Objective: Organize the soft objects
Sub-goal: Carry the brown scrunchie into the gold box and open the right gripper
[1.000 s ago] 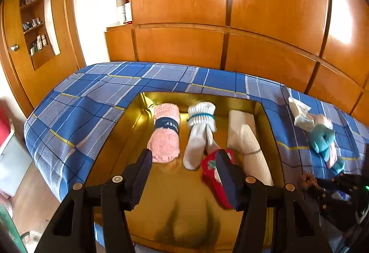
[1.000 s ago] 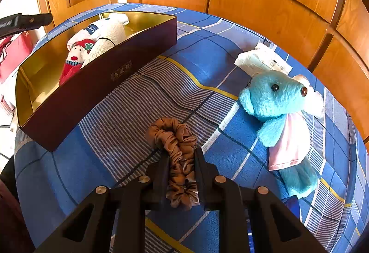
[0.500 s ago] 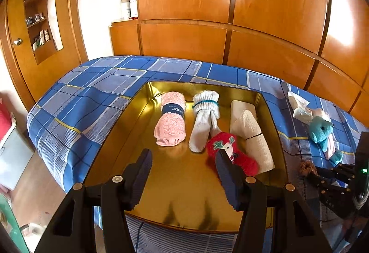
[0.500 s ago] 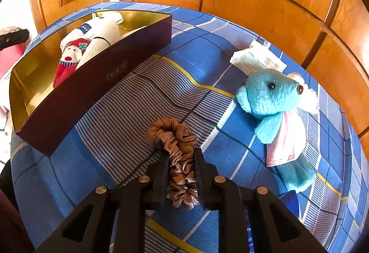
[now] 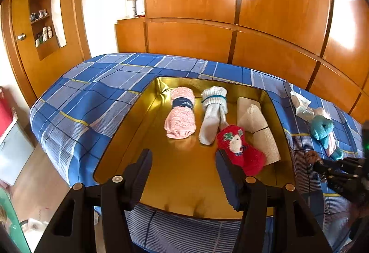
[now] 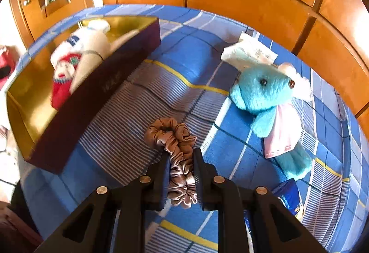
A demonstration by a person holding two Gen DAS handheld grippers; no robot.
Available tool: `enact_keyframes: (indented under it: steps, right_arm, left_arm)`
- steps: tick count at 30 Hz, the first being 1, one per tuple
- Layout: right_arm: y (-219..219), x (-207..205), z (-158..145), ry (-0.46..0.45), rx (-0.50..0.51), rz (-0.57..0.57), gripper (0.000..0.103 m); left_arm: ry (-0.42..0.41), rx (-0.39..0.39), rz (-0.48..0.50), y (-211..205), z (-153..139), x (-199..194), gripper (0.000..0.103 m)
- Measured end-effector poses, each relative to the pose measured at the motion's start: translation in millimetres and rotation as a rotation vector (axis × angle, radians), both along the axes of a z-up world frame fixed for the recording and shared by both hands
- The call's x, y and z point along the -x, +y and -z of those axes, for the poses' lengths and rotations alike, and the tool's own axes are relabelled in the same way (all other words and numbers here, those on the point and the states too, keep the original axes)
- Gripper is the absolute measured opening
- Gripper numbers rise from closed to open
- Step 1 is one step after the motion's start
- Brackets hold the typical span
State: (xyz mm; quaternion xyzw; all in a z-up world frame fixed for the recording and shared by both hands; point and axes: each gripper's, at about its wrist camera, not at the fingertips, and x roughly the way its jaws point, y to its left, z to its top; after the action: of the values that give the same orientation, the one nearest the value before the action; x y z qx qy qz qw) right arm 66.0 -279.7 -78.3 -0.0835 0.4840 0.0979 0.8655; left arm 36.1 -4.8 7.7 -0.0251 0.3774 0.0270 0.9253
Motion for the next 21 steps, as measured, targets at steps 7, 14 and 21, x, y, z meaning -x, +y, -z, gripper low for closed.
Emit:
enact_keyframes:
  steps: [7,14,21]
  right_arm:
    - [21.6,1.6,-39.9,-0.065,-0.106,-0.048,0.018]
    - [76.5,-7.7,-66.4,-0.071,-0.214,-0.169,0.018]
    - [151.0,-19.0,-54.4,0.002,-0.223,-0.303,0.018]
  left_arm:
    - [0.0,0.01,-0.033,13.7,1.0,0.7,0.058]
    - [-0.003,0.021,-0.08,33.2,0.7,2.5,0.058]
    - [-0.003,0.025,-0.13,52.4,1.1,5.9,0.058]
